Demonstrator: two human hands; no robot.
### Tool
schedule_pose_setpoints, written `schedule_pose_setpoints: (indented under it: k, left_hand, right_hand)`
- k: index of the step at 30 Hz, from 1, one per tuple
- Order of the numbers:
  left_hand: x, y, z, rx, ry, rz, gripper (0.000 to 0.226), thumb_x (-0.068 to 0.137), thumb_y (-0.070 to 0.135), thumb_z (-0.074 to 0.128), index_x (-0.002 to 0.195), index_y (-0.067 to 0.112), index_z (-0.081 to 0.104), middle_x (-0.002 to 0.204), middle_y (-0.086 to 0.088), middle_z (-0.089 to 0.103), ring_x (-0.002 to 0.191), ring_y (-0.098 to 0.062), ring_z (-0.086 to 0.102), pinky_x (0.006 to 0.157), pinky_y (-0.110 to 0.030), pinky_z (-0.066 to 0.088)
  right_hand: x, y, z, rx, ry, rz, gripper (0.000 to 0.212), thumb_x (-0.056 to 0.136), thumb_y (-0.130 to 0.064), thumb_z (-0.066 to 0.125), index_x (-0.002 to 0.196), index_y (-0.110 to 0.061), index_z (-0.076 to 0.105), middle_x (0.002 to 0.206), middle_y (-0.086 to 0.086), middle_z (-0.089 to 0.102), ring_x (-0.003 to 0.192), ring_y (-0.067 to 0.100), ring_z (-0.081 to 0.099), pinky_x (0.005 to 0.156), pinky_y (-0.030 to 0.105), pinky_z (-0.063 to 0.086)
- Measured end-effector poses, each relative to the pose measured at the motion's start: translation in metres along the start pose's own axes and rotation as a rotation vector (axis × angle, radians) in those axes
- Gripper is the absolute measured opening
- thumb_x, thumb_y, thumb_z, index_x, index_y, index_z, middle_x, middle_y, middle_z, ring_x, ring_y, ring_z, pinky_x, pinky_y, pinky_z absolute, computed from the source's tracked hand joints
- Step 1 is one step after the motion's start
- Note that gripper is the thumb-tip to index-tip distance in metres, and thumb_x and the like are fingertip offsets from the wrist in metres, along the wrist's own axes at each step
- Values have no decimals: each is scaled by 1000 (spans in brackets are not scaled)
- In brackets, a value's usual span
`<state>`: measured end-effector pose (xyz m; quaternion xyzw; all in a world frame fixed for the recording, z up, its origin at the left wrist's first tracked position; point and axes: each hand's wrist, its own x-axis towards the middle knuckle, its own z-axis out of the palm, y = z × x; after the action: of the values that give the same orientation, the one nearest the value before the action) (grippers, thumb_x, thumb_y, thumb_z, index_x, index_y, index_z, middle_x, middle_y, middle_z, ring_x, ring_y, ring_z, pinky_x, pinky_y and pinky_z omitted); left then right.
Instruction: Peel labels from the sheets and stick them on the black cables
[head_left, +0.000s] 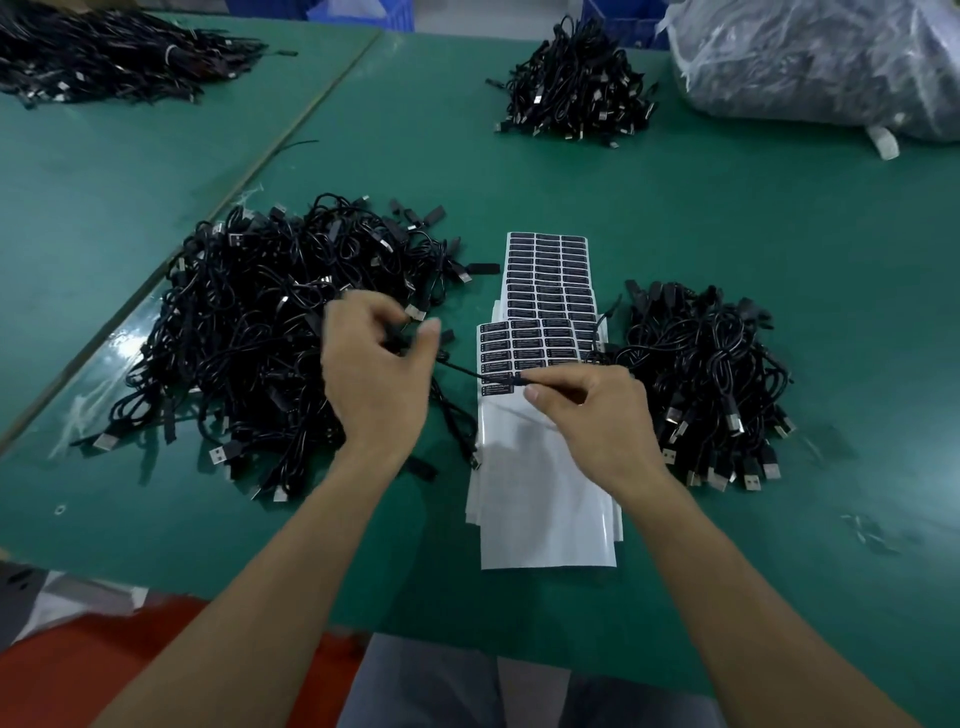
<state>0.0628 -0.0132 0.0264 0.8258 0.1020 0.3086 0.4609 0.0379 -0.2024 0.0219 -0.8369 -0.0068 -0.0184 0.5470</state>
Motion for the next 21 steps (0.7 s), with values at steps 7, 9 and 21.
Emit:
schedule_pose_setpoints:
  k: [7,9,21]
  left_hand:
    - [-7,14,14,396,-763,492,36,106,36,32,108,26,67,102,10,71,96,-17,60,100,-37,35]
    - [-8,11,17,488,-858,492,45,103,41,18,92,27,59,82,10,64,77,-15,54,99,-36,36]
    - [-28,-12,20,314,-621,316,20,108,26,39,95,20,53,84,9,72,80,-16,65,96,-38,35]
  right_hand:
    - [-3,1,3,66,-33,-91,29,81,-4,77,80,-33,76,81,-15,73,69,14,60,68,16,49]
    - [-3,2,1,65,-13,-77,27,81,-5,78,76,-32,74,78,-14,73,64,14,56,65,14,47]
    - [1,-3,5,-674,-34,151,79,80,-58,70,145,-22,42,147,6,43,135,28,36,108,44,32]
